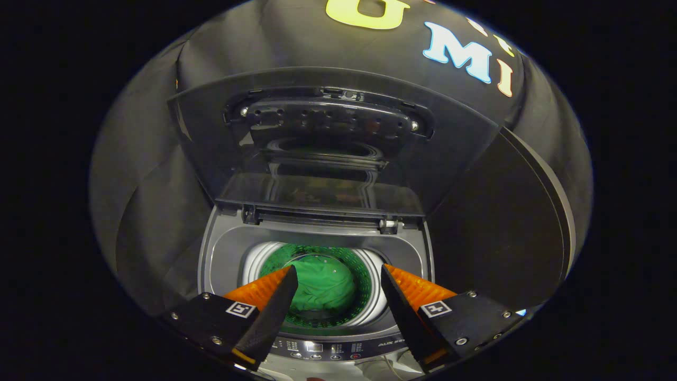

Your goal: Put the clothes into the washing machine and then close the washing machine lid.

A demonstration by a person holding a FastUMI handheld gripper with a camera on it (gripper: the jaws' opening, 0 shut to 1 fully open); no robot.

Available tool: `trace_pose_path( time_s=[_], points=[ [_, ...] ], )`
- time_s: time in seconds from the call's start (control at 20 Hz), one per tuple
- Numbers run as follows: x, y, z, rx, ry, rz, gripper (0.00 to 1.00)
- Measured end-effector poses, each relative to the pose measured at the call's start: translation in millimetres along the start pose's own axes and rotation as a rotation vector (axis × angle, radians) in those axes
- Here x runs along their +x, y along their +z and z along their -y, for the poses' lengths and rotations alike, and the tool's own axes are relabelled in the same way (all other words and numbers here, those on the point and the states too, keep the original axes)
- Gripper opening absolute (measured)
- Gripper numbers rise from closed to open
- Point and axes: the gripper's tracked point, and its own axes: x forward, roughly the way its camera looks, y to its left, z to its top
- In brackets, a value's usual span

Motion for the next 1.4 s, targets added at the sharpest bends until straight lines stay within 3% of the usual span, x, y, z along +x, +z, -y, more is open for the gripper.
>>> trace_pose_path(
  time_s=[0.15, 0.5, 0.8, 1.1, 1.4],
  points=[
    [-11.9, 15.2, 3.7, 0.027, -0.015, 0.033, 0.96],
    [-60.7, 111.6, 22.4, 0.1, -0.036, 0.21, 0.95],
    [-68.6, 184.8, 39.6, 0.142, -0.033, 0.309, 0.95],
    [-32.7, 239.0, 44.7, 0.121, -0.018, 0.288, 0.96],
    [10.6, 230.7, 33.7, 0.096, 0.04, 0.217, 0.96]
  ],
)
